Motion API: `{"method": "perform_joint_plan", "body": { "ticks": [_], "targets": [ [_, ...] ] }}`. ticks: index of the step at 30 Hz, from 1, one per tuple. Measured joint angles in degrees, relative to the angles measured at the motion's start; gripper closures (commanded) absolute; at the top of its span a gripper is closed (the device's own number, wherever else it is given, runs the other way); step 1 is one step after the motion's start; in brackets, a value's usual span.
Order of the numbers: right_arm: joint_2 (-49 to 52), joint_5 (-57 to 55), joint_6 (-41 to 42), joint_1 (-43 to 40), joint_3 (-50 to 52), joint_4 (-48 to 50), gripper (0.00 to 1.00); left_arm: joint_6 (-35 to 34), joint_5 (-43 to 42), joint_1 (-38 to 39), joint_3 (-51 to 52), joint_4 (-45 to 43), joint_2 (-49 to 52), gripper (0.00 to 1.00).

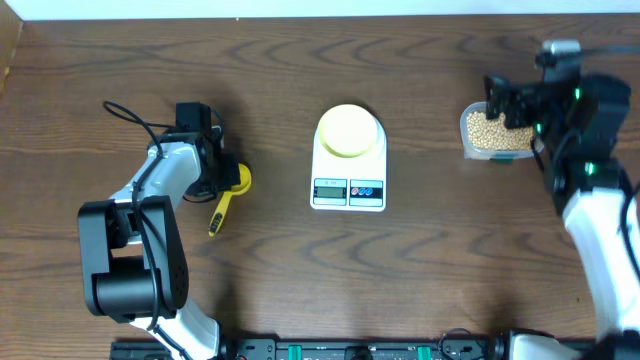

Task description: Scoop item into bowl and weigh 50g on scale

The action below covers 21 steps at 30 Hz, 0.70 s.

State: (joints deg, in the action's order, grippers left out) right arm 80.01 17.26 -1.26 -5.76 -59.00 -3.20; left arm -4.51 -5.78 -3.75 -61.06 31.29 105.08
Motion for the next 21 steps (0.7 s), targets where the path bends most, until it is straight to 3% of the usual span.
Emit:
{"method": "perform_joint_plan", "body": {
  "ticks": [8, 21],
  "targets": [
    [18.3, 15.5, 2.5, 0.0, -17.1, -1.5, 0.01, -2.2, 0.2, 0.0, -0.2, -0.5, 0.0, 0.92],
    [35.8, 32.4, 19.2, 5.6, -21.1, 27.3, 0.01, -6.6, 0.6, 0.0, -1.4, -7.9, -6.5, 0.92]
  ]
}}
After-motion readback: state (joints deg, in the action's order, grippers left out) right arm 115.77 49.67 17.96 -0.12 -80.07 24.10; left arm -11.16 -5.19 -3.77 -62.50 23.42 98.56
